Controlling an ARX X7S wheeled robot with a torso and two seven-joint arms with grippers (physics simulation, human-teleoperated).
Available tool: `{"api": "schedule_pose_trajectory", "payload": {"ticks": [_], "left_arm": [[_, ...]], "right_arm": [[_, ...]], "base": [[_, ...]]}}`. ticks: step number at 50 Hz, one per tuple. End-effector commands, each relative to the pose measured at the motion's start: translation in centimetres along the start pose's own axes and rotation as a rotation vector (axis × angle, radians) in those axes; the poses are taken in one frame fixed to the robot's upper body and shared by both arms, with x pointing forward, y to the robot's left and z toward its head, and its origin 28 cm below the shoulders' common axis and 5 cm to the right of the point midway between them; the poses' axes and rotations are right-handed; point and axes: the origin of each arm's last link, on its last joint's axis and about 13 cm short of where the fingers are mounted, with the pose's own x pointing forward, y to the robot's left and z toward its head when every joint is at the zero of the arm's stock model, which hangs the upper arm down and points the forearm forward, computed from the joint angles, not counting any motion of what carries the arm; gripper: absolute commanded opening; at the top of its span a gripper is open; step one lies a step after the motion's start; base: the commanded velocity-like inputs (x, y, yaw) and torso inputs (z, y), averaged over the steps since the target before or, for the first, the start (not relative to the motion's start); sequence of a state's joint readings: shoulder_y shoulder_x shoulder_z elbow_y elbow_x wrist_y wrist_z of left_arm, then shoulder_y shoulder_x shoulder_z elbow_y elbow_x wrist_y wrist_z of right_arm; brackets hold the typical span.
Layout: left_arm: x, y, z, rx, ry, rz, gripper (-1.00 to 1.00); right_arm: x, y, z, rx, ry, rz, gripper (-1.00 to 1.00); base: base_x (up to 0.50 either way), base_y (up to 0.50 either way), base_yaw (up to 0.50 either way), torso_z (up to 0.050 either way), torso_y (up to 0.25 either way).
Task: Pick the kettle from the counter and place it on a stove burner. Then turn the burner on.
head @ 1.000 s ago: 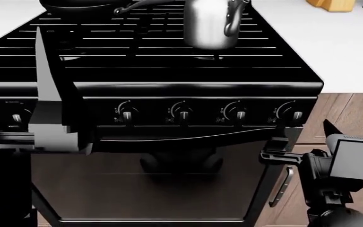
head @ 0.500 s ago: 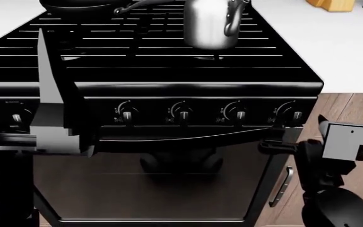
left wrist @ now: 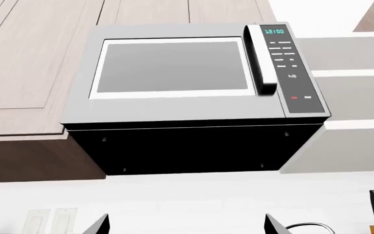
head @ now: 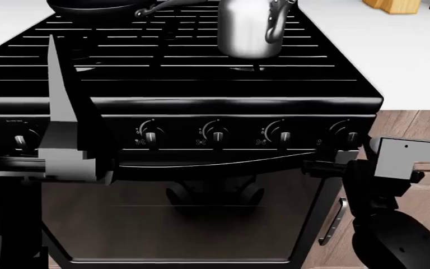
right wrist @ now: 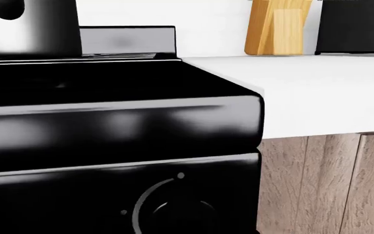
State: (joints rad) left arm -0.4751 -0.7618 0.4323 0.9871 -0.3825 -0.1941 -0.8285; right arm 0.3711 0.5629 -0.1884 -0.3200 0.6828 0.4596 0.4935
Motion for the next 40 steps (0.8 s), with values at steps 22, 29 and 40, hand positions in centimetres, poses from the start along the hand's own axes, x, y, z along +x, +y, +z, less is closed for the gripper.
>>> {"api": "schedule_pose_trajectory", "payload": {"ticks": [22, 29, 40], "left_arm": [[0.0, 0.0, -0.1, -0.015, 0.01, 0.002, 1.0], [0.0, 0.0, -0.1, -0.016, 0.01, 0.0, 1.0], [0.0, 0.0, -0.1, -0.02, 0.011, -0.002, 1.0]], "right_arm": [[1.0, -0.4, 0.6, -0.121, 0.001, -0.025, -1.0], [1.2, -0.4, 1.6, -0.265, -0.027, -0.021, -1.0], [1.1, 0.0, 1.4, -0.382, -0.034, 0.009, -1.0]], "base": [[0.01, 0.0, 0.01, 0.0, 0.0], [0.01, 0.0, 0.01, 0.0, 0.0], [0.02, 0.0, 0.01, 0.0, 0.0]]}}
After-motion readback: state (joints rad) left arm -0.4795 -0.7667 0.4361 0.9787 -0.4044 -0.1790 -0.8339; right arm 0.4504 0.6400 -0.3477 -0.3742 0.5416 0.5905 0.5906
